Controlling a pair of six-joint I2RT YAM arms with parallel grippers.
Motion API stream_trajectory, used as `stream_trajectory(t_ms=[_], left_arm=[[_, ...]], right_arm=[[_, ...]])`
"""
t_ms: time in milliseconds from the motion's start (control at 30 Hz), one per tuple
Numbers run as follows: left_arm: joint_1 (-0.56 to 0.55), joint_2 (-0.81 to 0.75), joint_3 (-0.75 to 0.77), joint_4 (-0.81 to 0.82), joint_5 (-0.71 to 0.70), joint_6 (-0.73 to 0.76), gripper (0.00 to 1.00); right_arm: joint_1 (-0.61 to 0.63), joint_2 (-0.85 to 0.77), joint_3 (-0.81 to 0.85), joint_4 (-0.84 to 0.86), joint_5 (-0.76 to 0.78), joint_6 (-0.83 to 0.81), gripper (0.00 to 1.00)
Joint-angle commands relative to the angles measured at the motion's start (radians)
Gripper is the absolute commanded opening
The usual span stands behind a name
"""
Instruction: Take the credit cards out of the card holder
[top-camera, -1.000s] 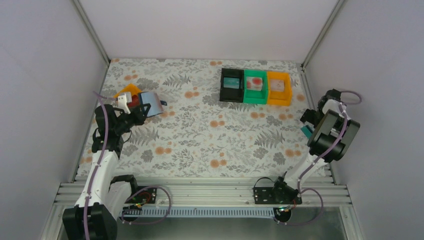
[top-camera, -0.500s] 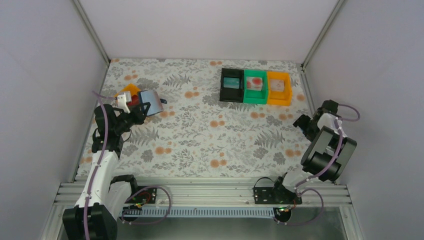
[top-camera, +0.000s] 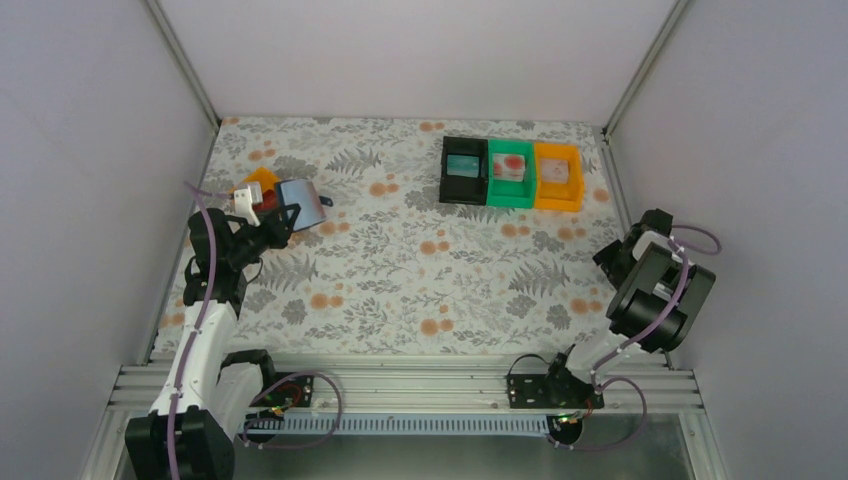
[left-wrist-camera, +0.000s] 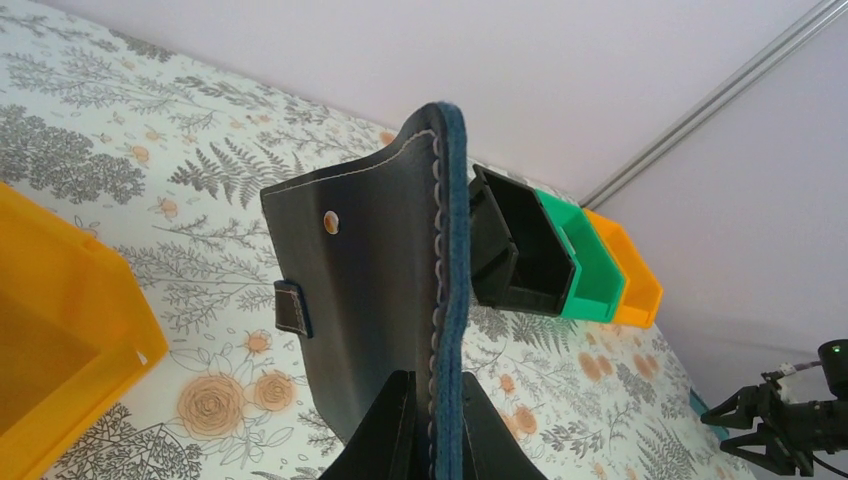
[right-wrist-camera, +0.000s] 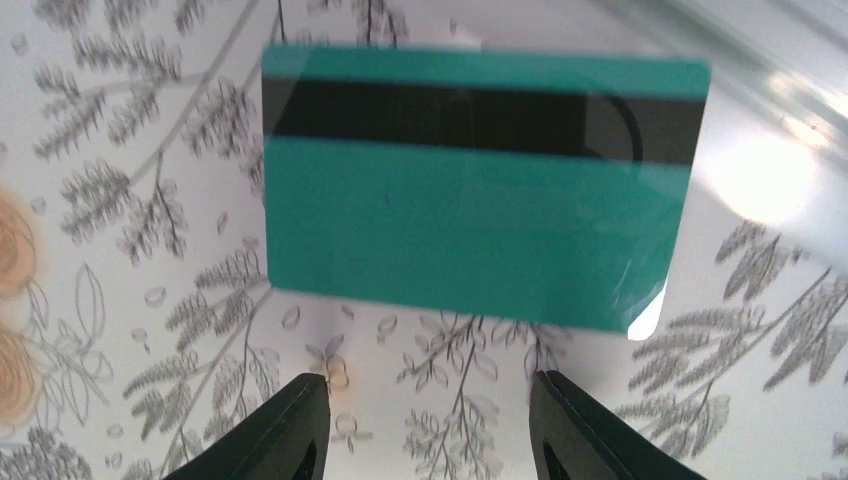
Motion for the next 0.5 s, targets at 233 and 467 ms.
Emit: stream_trajectory(t_ms=[233,467], left_arm=[[0.010,0.000,0.044,0.005,-0.008,0.028,0.02],[0.013,0.013,0.048,0.002,-0.009,0.031,0.02]], right_arm=[[-0.054,0.099,0.038,0.073,0.057,0.021,0.52],[-0.056,0.119,0.078,0.065,0.053,-0.007,0.53]])
